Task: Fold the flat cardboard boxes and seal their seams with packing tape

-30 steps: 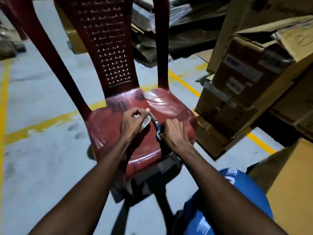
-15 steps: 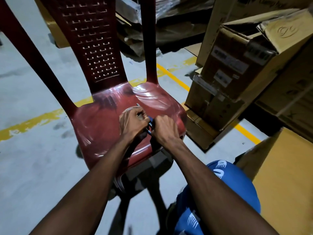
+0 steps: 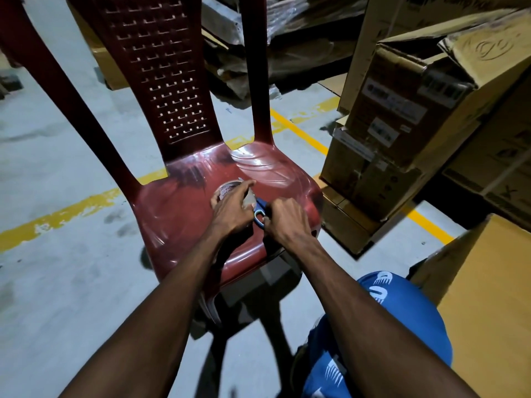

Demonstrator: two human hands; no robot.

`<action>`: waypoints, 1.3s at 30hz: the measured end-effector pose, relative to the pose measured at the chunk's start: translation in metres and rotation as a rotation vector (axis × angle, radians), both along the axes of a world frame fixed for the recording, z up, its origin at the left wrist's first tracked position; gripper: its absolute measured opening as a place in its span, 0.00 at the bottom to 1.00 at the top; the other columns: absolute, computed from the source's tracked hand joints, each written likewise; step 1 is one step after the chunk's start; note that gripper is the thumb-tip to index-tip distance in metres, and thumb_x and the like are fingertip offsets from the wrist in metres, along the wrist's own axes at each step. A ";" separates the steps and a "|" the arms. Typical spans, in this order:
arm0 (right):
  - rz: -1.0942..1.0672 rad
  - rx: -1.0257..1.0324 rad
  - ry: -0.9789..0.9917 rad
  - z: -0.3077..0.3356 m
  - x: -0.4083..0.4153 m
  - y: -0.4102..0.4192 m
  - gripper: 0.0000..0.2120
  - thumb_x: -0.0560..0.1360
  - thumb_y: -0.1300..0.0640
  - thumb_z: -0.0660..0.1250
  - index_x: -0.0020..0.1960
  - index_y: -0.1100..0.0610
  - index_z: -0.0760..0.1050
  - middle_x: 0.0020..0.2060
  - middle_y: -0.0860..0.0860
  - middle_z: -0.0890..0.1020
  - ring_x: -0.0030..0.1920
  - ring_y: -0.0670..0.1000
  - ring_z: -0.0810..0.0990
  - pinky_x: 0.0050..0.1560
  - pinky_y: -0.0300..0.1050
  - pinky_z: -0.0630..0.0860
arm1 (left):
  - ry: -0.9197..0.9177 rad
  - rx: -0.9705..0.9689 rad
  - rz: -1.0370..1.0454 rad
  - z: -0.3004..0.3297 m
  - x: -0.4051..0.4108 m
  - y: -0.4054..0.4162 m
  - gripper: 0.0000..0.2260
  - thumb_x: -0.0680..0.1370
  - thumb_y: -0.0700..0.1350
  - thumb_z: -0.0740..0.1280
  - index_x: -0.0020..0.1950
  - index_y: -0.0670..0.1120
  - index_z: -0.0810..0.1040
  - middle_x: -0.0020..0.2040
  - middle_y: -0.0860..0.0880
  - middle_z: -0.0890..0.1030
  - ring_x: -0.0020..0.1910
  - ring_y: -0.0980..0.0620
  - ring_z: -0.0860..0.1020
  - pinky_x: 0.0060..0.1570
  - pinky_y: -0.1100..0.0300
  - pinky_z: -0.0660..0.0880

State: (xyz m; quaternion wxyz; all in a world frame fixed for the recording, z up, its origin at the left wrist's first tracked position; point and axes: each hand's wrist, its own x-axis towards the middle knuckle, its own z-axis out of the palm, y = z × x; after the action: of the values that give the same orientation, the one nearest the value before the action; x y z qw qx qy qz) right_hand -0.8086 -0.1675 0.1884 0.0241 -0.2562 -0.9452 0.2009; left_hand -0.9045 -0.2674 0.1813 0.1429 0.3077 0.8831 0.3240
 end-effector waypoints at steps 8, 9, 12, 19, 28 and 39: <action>-0.008 -0.035 0.069 0.008 0.012 0.005 0.06 0.76 0.58 0.71 0.44 0.61 0.80 0.35 0.53 0.77 0.39 0.56 0.77 0.34 0.43 0.66 | 0.041 -0.125 -0.058 -0.002 -0.012 -0.001 0.34 0.79 0.44 0.66 0.82 0.50 0.53 0.79 0.46 0.59 0.79 0.45 0.54 0.76 0.49 0.47; -0.016 -0.041 0.084 0.013 0.016 0.008 0.06 0.75 0.57 0.71 0.46 0.61 0.81 0.37 0.54 0.79 0.39 0.55 0.78 0.33 0.42 0.67 | 0.062 -0.160 -0.049 0.000 -0.012 0.000 0.35 0.79 0.46 0.66 0.82 0.49 0.51 0.79 0.44 0.58 0.78 0.42 0.55 0.75 0.47 0.48; -0.049 -0.068 0.146 0.032 0.033 0.024 0.15 0.73 0.55 0.72 0.59 0.58 0.83 0.53 0.57 0.85 0.52 0.58 0.83 0.47 0.48 0.80 | 0.247 -0.289 -0.041 0.013 -0.009 0.003 0.41 0.77 0.50 0.70 0.81 0.44 0.49 0.76 0.40 0.60 0.74 0.37 0.60 0.74 0.43 0.56; -0.201 -0.073 0.154 0.061 0.131 0.080 0.18 0.72 0.48 0.73 0.60 0.52 0.82 0.55 0.54 0.85 0.58 0.57 0.82 0.54 0.47 0.77 | 0.638 -0.583 -0.211 0.065 0.025 0.034 0.26 0.74 0.56 0.73 0.65 0.43 0.74 0.61 0.41 0.75 0.56 0.39 0.79 0.46 0.49 0.75; -0.495 -0.083 0.174 0.056 0.301 0.142 0.16 0.74 0.51 0.73 0.60 0.55 0.83 0.58 0.51 0.85 0.57 0.54 0.83 0.53 0.46 0.76 | 0.413 -0.321 -0.583 0.080 0.184 0.168 0.20 0.76 0.63 0.68 0.62 0.52 0.79 0.62 0.47 0.78 0.61 0.44 0.78 0.51 0.54 0.72; -0.706 -0.034 -0.001 0.011 0.461 0.189 0.21 0.77 0.53 0.72 0.68 0.59 0.78 0.65 0.56 0.80 0.63 0.55 0.78 0.55 0.44 0.72 | 0.095 -0.340 -0.846 0.018 0.320 0.266 0.27 0.75 0.60 0.71 0.68 0.46 0.76 0.66 0.45 0.79 0.61 0.45 0.78 0.59 0.48 0.77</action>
State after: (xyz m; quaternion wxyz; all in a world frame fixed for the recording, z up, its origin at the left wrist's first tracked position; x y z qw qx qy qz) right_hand -0.3475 0.0213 0.1989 0.0874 -0.5674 -0.7950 0.1957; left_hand -0.5847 -0.0018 0.1993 0.2702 0.6280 0.7261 0.0733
